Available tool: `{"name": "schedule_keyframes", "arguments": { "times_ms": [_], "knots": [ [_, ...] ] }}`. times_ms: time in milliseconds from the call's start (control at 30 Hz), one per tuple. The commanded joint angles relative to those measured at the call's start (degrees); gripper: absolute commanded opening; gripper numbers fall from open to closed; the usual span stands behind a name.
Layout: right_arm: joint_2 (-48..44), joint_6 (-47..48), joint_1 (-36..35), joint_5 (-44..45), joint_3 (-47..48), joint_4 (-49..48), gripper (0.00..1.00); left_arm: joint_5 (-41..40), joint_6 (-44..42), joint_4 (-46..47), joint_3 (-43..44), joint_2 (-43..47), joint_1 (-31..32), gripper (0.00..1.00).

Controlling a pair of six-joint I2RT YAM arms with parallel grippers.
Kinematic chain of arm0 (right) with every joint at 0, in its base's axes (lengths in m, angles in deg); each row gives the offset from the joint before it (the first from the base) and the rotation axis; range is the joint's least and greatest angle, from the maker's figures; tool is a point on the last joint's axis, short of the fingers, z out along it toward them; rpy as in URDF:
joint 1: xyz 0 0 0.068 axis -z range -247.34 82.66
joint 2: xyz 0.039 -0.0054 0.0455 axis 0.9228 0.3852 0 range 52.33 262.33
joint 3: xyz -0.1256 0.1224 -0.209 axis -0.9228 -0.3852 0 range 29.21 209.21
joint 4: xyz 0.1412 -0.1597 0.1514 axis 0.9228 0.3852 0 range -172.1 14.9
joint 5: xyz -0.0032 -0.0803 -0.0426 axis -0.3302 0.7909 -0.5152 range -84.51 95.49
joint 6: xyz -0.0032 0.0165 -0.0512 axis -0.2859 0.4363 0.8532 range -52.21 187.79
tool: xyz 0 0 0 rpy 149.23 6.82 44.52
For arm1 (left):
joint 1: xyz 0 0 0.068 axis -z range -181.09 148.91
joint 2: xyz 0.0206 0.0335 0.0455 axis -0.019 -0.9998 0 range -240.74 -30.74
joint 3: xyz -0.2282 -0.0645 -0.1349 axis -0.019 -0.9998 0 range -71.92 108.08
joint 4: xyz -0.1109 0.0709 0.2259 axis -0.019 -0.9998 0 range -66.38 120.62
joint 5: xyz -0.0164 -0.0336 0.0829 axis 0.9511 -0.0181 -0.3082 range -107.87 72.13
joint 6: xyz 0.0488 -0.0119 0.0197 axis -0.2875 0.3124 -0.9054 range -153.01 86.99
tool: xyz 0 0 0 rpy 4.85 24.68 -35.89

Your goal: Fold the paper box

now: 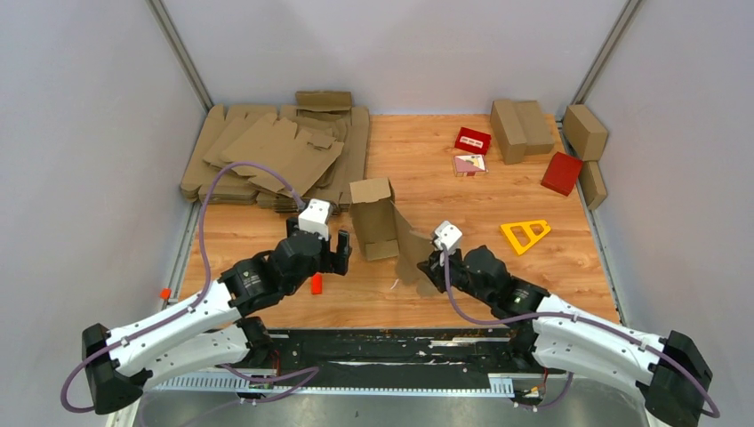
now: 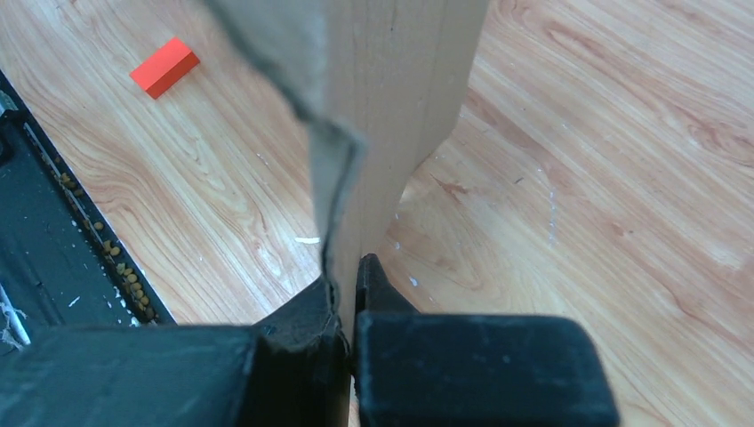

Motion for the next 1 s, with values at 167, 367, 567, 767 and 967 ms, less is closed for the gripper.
{"name": "schedule_keyframes", "arguments": {
  "times_ms": [167, 367, 567, 767, 967],
  "knots": [
    [-2.5, -1.5, 0.7, -3.4, 17.4, 23.1, 0.00, 5.2, -8.6, -1.2, 6.4, 0.6, -3.5, 0.97],
    [0.3, -13.3, 0.7, -8.4, 27.6, 37.4, 0.00, 13.1, -8.2, 0.2, 6.6, -0.6, -9.2, 0.99],
    [3.9, -20.0, 0.7, -15.6, 35.7, 49.6, 0.03, 22.5, -6.4, 0.9, 6.8, -0.8, -13.8, 1.00],
    [13.9, -14.1, 1.1, -17.4, 40.2, 58.2, 0.11, 23.2, -5.7, -1.8, 7.8, -1.2, -14.1, 1.00],
    [29.0, -6.4, 1.9, -3.5, 50.7, 67.6, 0.22, 22.7, -5.8, -2.3, 7.7, -2.7, -14.5, 1.00]
  ]
}}
